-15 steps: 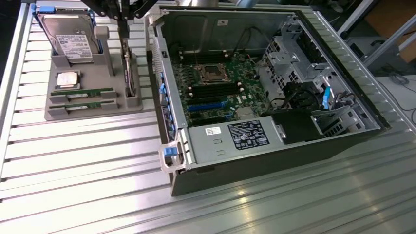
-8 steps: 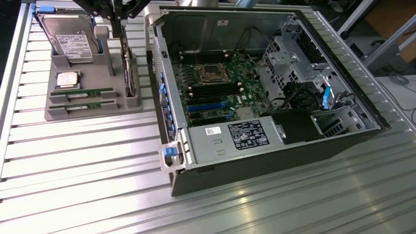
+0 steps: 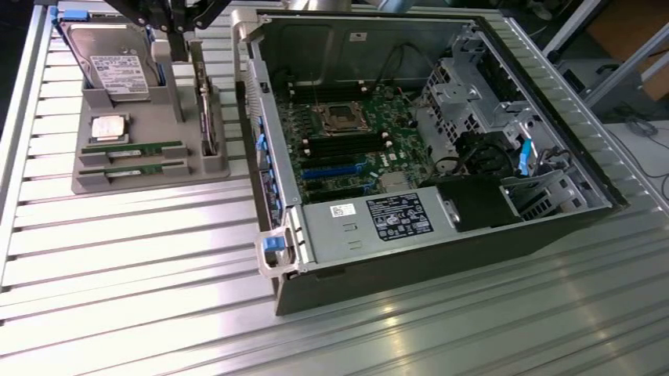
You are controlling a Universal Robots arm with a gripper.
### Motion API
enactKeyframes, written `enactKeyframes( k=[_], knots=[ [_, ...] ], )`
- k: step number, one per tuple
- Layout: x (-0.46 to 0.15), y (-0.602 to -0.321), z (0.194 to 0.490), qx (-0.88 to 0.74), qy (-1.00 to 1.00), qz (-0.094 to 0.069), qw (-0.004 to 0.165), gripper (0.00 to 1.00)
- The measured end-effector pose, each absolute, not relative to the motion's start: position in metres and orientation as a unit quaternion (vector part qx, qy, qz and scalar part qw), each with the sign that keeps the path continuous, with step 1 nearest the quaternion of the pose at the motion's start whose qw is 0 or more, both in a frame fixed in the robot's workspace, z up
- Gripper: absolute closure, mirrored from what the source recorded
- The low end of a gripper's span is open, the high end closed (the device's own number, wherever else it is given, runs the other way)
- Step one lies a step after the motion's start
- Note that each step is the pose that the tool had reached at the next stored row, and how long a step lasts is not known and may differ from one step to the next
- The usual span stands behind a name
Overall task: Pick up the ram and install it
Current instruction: 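Reach for the ram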
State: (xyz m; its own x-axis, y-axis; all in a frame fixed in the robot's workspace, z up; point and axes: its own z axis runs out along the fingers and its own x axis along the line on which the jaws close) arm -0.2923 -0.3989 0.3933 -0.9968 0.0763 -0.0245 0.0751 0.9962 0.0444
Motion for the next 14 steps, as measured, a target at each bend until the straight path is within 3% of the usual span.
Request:
enactKeyframes(
  k=[14],
  knots=[
    [-0.311, -0.399, 0.393, 0.038, 0.999, 0.022, 0.013, 0.89]
  ],
)
